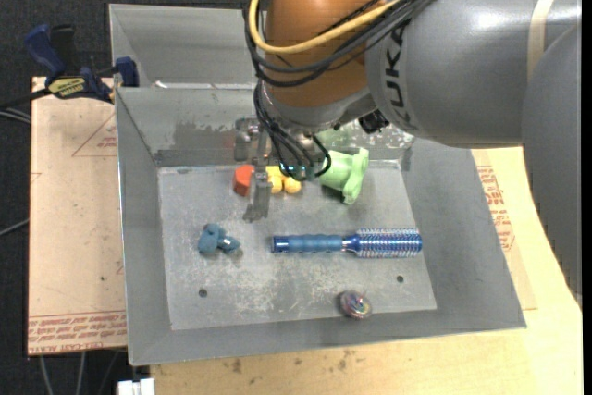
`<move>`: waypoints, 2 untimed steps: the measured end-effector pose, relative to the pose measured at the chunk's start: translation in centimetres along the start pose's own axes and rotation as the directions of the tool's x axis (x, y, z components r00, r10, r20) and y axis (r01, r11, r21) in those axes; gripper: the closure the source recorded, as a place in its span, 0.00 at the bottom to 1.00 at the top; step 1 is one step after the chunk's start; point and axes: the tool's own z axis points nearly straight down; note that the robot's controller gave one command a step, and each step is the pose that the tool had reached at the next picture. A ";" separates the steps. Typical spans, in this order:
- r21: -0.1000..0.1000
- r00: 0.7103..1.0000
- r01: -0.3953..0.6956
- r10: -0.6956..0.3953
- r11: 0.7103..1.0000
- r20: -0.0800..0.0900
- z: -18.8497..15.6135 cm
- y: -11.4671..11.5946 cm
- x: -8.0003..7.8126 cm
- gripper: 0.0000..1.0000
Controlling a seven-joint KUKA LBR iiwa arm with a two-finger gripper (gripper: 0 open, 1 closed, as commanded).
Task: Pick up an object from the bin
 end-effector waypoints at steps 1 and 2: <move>0.001 0.998 0.062 -0.062 0.998 -0.001 15.5 1.0 1.1 0.00; -0.001 0.998 0.061 -0.061 0.998 0.007 15.0 1.0 0.8 1.00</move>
Offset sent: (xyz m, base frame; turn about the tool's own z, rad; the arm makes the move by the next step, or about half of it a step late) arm -0.0095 0.0096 -0.1498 -0.0626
